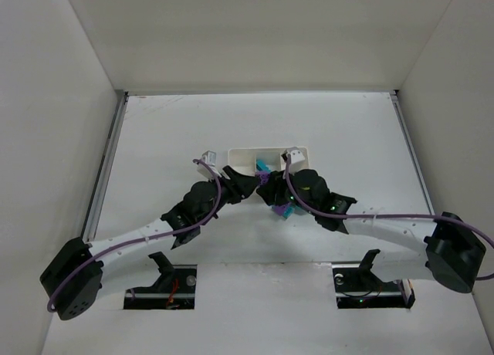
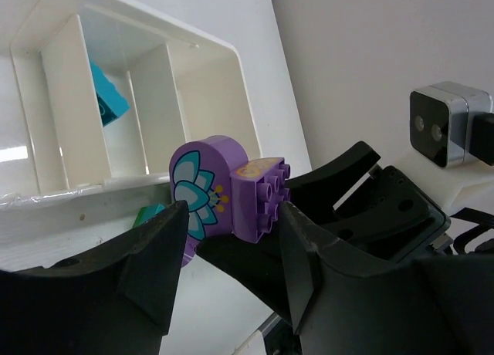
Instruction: Sort the legos into containers by color
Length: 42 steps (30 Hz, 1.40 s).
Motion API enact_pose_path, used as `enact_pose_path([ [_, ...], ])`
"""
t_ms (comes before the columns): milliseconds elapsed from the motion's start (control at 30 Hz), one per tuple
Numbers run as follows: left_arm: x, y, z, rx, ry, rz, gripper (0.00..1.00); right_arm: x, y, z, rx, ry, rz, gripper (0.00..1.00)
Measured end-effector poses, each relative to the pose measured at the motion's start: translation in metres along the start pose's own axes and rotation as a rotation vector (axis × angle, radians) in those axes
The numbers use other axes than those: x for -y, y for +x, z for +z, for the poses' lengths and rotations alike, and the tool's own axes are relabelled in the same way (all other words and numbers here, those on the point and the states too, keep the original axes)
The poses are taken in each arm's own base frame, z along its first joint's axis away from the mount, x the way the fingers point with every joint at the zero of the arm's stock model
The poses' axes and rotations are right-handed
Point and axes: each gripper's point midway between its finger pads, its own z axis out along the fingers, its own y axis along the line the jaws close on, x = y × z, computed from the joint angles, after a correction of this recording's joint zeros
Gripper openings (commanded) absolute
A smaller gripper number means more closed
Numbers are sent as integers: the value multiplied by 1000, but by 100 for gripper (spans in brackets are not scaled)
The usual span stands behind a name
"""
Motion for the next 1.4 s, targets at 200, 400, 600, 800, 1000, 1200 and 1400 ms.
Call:
enact_pose_path([
  [200,1,5,4,-14,18,-2,41,-7,7,4,-34,-28,11,29],
  [400,2,5,6,-10,29,-5,27,-8,13,6,-56,-34,20,28],
  [600,-1,5,7,-8,19,-7,14,-8,13,6,-55,-29,31,28],
  [800,-1,4,7,-6,20,-11,12,-8,13,6,-54,-30,33,28],
  [1000,2,-2,6,-6,30,-17,11,-11,9,7,-39,-41,36,28],
  [1200,5,-5,7,-10,30,-22,11,-11,5,8,-25,-43,38,28],
  [1400,7,-7,8,-14,29,-50,10,-10,2,8,-15,-43,34,29],
])
